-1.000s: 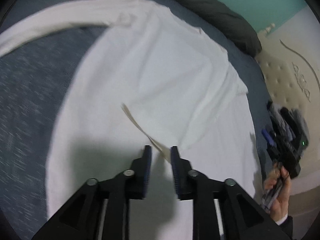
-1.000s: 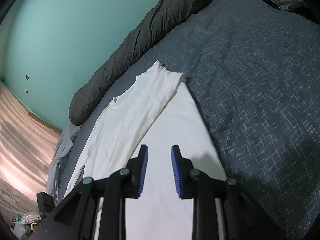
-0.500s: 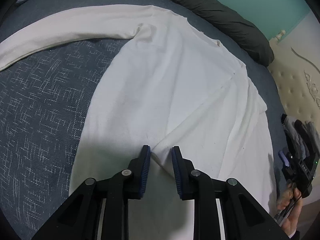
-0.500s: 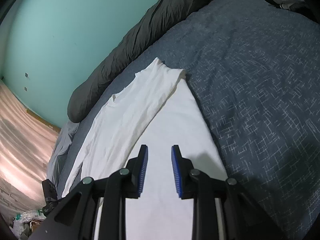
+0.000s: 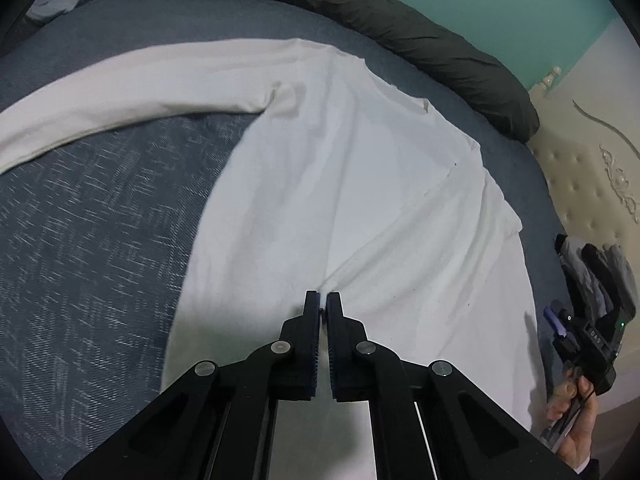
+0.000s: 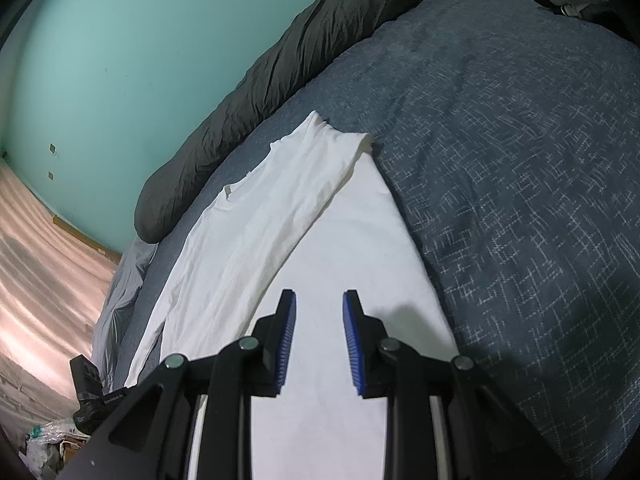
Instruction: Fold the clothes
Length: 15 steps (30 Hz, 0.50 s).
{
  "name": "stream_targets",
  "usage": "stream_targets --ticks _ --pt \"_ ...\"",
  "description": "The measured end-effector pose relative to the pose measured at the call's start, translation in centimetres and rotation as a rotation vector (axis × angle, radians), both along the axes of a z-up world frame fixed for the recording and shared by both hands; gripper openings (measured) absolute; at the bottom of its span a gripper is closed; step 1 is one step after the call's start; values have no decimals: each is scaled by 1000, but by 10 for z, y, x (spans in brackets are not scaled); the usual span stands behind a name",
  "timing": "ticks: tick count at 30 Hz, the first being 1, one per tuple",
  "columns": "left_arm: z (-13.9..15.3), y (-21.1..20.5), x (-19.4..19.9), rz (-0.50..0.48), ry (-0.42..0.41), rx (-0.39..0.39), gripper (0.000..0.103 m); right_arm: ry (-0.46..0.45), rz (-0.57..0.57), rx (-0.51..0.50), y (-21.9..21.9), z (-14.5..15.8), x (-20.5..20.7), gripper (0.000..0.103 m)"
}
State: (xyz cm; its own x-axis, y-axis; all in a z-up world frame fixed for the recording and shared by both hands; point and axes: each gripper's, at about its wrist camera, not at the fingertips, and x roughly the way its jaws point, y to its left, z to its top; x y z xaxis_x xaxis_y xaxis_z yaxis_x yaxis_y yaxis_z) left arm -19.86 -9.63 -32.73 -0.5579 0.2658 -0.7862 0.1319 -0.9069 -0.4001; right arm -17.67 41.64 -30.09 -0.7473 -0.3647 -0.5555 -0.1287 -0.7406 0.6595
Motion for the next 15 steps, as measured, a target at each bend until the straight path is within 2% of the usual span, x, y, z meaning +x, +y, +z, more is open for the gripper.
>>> stream_targets --ticks 10,15 --pt "-19 -7 -10 18 -48 15 4 -3 0 6 1 0 -1 24" --pt "-24 -10 -6 18 -23 54 4 -19 12 16 2 1 -5 24"
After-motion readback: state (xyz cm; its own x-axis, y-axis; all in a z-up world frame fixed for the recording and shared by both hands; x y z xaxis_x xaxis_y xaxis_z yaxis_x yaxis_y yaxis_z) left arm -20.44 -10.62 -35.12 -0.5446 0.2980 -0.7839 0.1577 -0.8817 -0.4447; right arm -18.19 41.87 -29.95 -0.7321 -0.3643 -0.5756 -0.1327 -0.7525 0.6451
